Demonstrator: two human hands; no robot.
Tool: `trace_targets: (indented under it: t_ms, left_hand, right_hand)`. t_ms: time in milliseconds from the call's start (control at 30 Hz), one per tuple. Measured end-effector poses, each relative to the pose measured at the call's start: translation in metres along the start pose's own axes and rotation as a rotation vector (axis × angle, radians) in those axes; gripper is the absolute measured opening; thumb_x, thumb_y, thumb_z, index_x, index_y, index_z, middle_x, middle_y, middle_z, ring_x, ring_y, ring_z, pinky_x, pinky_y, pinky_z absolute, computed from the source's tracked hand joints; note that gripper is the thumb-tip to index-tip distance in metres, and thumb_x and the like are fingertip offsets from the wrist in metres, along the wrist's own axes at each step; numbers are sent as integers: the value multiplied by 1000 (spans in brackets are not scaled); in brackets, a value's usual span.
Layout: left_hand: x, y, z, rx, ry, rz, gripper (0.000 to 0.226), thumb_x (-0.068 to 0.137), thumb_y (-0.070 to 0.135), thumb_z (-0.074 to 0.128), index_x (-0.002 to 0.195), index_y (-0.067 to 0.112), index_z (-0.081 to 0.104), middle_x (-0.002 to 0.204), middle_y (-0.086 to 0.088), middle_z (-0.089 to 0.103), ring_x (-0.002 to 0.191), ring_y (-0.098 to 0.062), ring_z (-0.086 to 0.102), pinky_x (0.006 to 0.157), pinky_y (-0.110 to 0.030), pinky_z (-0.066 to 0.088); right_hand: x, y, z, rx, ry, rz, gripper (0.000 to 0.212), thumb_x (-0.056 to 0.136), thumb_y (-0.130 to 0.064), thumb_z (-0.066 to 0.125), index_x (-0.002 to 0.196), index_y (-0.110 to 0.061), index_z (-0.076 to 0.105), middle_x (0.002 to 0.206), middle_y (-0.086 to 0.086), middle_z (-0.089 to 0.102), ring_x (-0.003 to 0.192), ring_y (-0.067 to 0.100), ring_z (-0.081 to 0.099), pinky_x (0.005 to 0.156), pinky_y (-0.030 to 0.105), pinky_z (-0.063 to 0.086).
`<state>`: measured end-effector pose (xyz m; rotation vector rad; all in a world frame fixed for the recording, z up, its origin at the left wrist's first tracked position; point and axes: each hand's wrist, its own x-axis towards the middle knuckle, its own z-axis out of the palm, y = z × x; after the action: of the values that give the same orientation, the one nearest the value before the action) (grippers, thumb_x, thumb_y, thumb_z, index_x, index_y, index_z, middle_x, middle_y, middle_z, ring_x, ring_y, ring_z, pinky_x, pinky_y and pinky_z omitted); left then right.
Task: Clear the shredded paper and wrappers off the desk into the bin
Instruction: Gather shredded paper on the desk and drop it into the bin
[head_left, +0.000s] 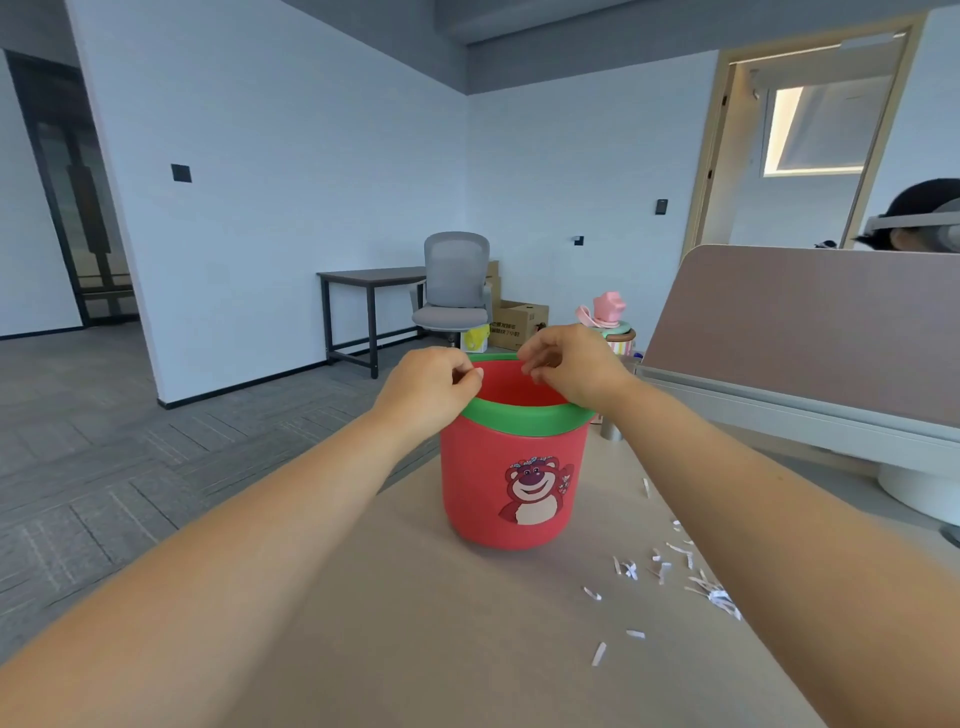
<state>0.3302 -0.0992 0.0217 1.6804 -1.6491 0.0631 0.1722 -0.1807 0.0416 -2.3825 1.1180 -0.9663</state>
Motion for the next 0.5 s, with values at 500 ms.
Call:
trace_targets:
  t_ms: [500]
  left_hand:
    - [-98,60,76,-185,-29,492,32,82,31,47,102,12,64,110,-4,59,105,-9,50,89,-16,34]
  right_hand:
    - [-129,64,-41,-54,334,108,11,84,-9,57,89,-13,66,82,-3,62,63,3,52,70,23,41]
